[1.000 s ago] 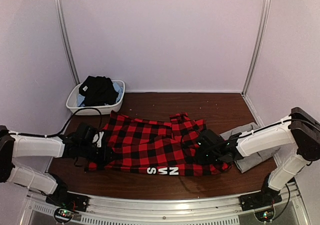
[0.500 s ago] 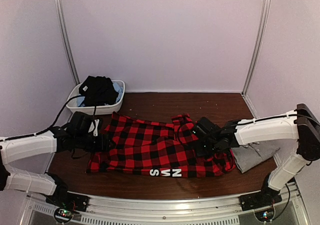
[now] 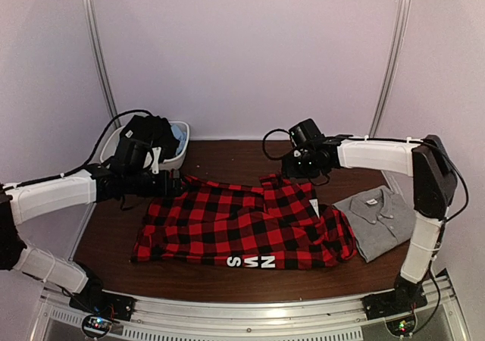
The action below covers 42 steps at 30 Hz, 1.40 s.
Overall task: Fold and stack the long sleeve shirts
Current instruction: Pick up the sleeve from the 1/3-folded shirt.
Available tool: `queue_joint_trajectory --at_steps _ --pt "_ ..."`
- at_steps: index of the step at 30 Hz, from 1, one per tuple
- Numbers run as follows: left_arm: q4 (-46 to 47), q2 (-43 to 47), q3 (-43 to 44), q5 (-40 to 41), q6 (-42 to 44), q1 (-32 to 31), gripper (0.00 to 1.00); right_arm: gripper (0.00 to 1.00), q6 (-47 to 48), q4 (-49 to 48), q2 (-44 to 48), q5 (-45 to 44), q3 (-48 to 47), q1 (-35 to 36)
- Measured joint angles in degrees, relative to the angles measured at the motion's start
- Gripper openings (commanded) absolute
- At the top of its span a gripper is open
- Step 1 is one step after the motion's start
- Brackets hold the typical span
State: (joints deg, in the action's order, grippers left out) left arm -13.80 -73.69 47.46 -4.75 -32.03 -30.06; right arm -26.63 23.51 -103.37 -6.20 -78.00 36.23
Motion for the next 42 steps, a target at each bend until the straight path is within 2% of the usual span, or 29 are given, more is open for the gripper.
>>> queue_joint_trajectory --at_steps 6,10,25,33,42 --pt "0.5 -1.4 0.96 -1.09 0.46 0.66 0.98 0.58 1.53 -1.51 -13.14 6.56 -8.94 -5.16" --pt "0.48 -1.99 0.96 -1.81 0.48 0.72 0.98 0.57 1.97 -1.99 -18.56 10.05 -12.81 -7.61" --pt "0.55 -3.87 0.98 -1.81 0.94 0.9 0.98 0.55 3.08 -4.68 -25.24 17.11 -16.13 -9.51" --pt "0.83 -4.46 0.98 -1.57 1.53 1.29 0.98 0.37 5.44 -5.25 -25.77 15.67 -16.26 -8.87" --pt "0.87 -7.37 2.67 0.28 2.21 2.91 0.98 0.09 8.63 -5.33 -26.21 9.99 -16.26 -7.82"
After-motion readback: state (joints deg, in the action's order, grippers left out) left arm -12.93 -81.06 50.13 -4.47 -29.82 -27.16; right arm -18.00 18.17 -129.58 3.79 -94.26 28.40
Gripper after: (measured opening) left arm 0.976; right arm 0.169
